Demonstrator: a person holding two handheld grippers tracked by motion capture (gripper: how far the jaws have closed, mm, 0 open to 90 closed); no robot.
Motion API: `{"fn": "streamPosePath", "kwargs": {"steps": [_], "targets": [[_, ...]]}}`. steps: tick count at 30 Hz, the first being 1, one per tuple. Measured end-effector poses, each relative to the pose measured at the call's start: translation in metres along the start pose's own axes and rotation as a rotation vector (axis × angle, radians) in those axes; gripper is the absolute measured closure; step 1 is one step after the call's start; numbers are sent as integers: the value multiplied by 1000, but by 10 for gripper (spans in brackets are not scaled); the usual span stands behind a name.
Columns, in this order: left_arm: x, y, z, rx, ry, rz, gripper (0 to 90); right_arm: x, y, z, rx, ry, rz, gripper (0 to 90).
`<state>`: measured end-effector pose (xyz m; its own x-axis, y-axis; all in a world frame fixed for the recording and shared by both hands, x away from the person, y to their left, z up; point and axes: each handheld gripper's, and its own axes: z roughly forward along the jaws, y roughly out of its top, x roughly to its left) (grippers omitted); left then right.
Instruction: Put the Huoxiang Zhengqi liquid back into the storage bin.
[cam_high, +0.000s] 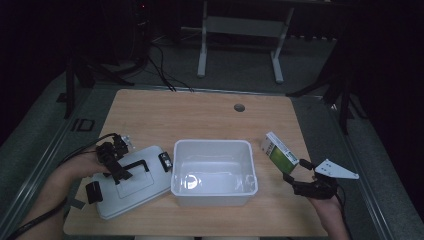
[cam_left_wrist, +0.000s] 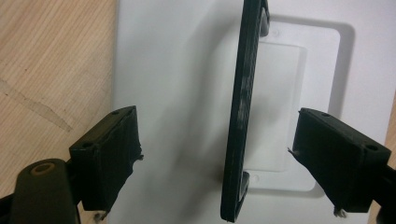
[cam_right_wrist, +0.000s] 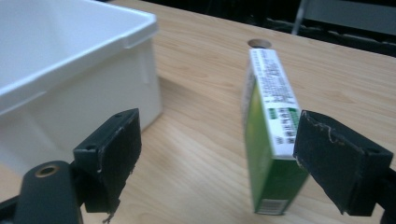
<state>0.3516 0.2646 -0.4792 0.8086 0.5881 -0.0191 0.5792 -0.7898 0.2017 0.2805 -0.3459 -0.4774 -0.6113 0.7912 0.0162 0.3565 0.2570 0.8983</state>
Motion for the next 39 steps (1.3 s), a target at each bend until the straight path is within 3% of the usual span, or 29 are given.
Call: {"fn": "streamPosePath", "kwargs": {"steps": [5, 8, 19, 29, 39], "targets": [[0, -1, 1, 9, -2, 0, 150, -11, 7, 6, 29, -19, 2, 175], [0, -2, 1, 10, -3, 2, 150, -24, 14, 16, 81, -5, 20, 209], [0, -1, 1, 14, -9, 3, 150, -47, 22, 45, 232, -43, 56, 239], [1, -1, 3, 21, -4, 5, 150, -58, 29, 62, 338, -63, 75, 244], [1, -1, 2, 23, -5, 0, 150, -60, 40, 80, 442, -67, 66, 263]]}}
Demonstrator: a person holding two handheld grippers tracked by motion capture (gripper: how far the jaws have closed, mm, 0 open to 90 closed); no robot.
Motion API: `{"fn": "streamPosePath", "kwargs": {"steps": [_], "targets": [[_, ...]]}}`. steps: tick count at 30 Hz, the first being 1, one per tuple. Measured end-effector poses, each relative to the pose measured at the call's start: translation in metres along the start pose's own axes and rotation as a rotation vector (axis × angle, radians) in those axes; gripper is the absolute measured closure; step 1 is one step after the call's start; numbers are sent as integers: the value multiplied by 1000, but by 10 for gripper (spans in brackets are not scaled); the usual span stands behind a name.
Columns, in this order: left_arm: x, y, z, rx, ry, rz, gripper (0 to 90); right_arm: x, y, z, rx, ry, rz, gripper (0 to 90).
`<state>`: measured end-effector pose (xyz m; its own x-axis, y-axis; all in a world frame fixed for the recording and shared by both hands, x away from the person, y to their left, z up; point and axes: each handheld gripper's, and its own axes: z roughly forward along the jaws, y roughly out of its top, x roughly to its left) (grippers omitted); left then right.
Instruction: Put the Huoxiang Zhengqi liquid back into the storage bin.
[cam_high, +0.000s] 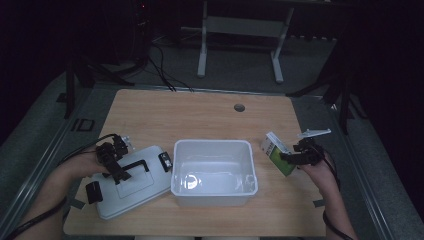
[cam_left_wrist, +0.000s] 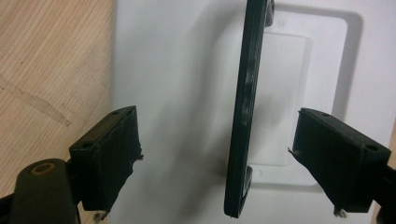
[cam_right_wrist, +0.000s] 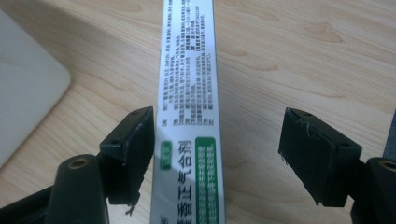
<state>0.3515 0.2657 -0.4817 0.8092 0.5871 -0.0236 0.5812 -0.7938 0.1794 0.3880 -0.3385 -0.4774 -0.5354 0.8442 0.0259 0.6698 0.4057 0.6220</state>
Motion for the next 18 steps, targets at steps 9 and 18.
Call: {"fn": "streamPosePath", "kwargs": {"steps": [9, 18], "targets": [[0, -1, 3, 11, -2, 4, 150, 1, 12, 13, 116, 6, -1, 316], [-1, 0, 3, 10, 1, 7, 150, 6, 26, 20, 200, 11, -43, 436]]}}
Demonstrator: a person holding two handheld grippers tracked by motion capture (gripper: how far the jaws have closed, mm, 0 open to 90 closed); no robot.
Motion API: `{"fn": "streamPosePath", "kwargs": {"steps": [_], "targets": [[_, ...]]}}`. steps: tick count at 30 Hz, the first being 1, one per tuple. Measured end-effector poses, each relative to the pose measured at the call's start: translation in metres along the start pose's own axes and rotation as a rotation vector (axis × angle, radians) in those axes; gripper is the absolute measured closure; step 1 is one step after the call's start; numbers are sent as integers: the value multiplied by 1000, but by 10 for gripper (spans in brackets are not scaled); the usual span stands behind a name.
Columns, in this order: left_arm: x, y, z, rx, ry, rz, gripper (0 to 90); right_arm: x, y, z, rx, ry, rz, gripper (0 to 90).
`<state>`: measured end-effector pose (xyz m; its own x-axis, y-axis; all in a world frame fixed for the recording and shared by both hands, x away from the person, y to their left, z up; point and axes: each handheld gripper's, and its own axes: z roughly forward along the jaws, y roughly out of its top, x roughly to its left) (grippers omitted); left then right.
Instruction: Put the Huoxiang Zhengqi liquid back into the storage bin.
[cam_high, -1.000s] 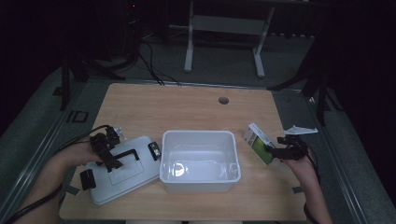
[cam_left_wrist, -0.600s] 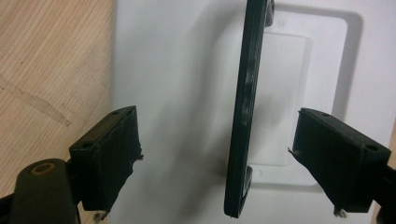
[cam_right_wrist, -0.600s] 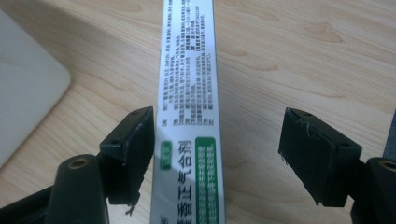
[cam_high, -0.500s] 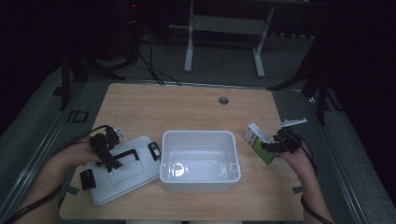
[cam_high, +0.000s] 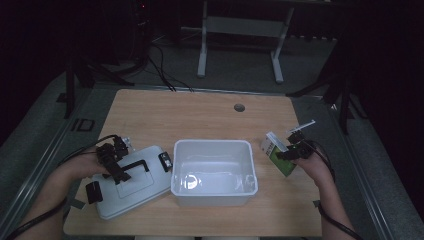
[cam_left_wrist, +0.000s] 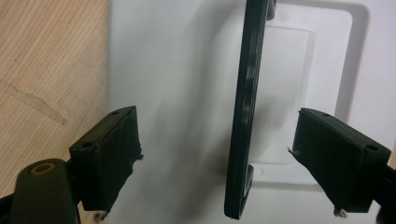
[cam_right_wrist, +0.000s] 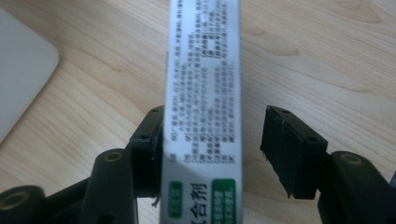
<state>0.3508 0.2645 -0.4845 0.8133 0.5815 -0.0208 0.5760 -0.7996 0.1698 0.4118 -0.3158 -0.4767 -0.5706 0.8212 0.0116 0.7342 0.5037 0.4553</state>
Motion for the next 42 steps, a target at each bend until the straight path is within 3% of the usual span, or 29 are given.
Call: {"fn": "streamPosePath", "kwargs": {"steps": [8, 21, 34, 42], "targets": [[0, 0, 1, 8, -1, 1, 150, 6, 8, 6, 83, 16, -41, 587], [0, -1, 2, 13, -1, 2, 150, 7, 10, 1, 110, -15, -78, 646], [0, 1, 0, 15, 5, 4, 150, 10, 13, -39, 59, 17, -150, 648], [-1, 2, -1, 19, 9, 13, 150, 23, 18, -67, 48, 41, -238, 649]]}}
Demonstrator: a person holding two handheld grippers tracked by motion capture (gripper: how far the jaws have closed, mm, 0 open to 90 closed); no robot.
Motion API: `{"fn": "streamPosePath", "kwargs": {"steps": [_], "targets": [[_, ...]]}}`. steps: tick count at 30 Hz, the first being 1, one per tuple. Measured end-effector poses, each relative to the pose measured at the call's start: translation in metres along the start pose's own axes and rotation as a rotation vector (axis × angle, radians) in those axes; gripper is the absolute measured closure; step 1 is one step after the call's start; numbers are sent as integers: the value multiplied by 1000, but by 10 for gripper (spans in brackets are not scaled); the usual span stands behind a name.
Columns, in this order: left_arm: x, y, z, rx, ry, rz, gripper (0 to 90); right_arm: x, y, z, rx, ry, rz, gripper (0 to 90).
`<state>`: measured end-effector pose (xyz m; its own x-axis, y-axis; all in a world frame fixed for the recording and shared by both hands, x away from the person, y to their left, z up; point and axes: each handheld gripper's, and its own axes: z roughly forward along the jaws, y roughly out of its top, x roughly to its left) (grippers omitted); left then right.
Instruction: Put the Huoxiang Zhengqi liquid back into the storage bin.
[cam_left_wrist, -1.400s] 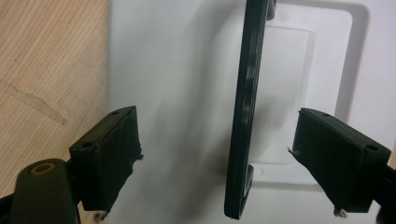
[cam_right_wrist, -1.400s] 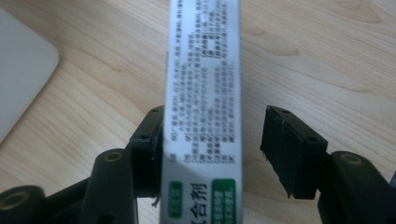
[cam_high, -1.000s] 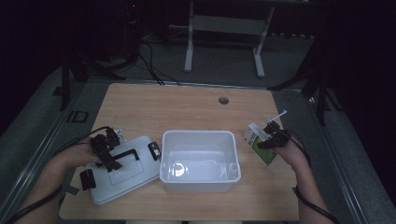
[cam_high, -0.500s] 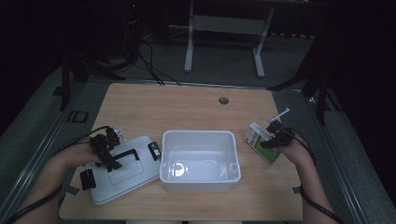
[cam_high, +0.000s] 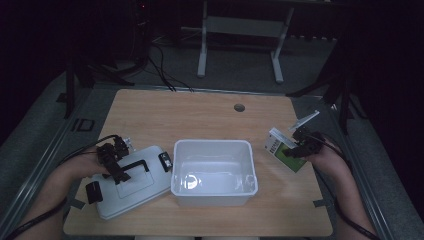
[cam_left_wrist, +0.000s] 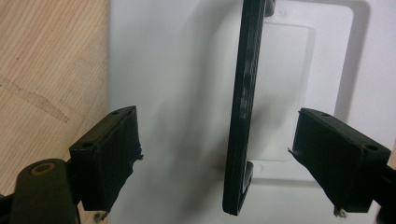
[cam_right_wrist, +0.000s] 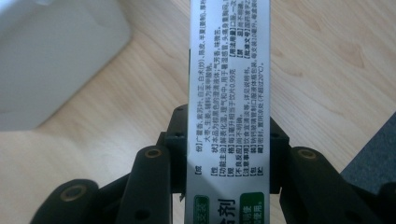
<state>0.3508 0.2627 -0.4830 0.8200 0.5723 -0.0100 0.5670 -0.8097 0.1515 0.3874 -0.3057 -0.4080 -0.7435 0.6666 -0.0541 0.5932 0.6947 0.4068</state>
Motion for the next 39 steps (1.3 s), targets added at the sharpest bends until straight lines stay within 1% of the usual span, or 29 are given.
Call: {"fn": "streamPosePath", "kwargs": {"steps": [4, 9, 13, 16, 21, 23, 24, 25, 26, 27, 30, 33, 35, 39], "targets": [[0, 0, 1, 9, 8, 1, 150, 8, 6, -16, -23, 8, -41, 651], [0, 0, 1, 8, 6, 0, 150, 22, 18, -35, -37, 11, -114, 650], [-1, 0, 0, 7, 3, 1, 150, 35, 28, -49, -50, 25, -171, 651], [-1, 0, -1, 10, 4, 2, 150, 45, 35, -57, -62, 31, -220, 650], [-1, 1, -2, 12, 8, 7, 150, 63, 47, -68, -77, 57, -288, 650], [-2, 1, -1, 11, 10, 6, 150, 70, 52, -71, -82, 65, -314, 651], [-2, 1, -1, 11, 10, 6, 150, 70, 52, -71, -82, 65, -314, 651], [-2, 1, -1, 10, 10, 5, 150, 80, 57, -74, -82, 72, -353, 650], [-2, 1, -1, 10, 10, 5, 150, 80, 57, -74, -82, 72, -353, 650], [-2, 1, -1, 10, 9, 6, 150, 88, 62, -76, -80, 85, -386, 650], [-3, 2, -1, 20, 11, 8, 150, 100, 69, -77, -81, 99, -437, 650], [-3, 2, -1, 16, 12, 10, 150, 113, 76, -77, -79, 122, -483, 650], [-3, 2, -2, 17, 15, 9, 150, 120, 80, -77, -79, 137, -507, 650], [-4, 2, -2, 18, 15, 12, 150, 132, 89, -73, -65, 147, -547, 649]]}}
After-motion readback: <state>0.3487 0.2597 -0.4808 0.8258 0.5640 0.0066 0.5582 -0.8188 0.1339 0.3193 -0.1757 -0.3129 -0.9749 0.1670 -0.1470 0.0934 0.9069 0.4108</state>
